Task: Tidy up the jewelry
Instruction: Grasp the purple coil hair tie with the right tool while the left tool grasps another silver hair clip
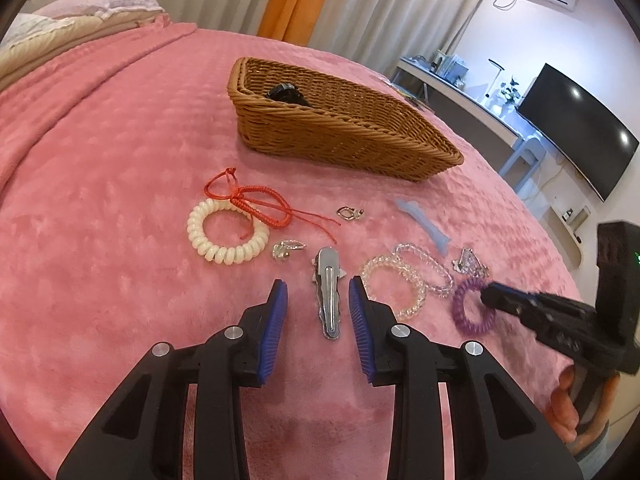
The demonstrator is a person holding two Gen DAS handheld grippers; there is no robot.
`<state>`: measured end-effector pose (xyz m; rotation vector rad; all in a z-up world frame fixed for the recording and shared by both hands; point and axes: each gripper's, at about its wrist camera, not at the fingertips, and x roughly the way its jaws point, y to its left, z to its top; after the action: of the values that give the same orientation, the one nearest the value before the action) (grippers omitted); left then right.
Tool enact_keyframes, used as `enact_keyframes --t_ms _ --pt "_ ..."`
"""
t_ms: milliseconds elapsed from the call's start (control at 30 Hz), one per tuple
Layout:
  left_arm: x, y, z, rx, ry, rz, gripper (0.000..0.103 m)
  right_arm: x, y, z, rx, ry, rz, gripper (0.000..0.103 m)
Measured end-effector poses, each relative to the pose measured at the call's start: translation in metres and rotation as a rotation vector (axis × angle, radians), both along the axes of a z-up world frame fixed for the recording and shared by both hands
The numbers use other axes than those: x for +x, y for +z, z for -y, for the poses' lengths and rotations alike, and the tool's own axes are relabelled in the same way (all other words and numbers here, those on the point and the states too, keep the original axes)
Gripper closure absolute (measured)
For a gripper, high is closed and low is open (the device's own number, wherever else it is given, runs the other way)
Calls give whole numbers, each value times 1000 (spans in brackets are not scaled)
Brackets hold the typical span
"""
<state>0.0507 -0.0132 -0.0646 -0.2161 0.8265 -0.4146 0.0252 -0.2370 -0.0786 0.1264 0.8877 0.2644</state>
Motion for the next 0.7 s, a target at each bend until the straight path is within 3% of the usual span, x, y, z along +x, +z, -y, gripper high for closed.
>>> enact_keyframes --t_ms 333,433,500,633,700 --pt "7 -3 15 78 -13 -11 73 -13 -10 -4 1 19 17 93" --pt "11 -4 22 133 -17 -11 73 -15 -7 -5 -17 10 31 85" --pt "12 -5 27 169 -20 -5 73 -16 -6 -7 -34 4 45 72" --pt "10 -6 30 198 -17 9 75 -14 -7 -10 -55 0 49 70" --pt "9 -7 30 201 -15 13 82 -12 -10 -12 -67 -4 43 70"
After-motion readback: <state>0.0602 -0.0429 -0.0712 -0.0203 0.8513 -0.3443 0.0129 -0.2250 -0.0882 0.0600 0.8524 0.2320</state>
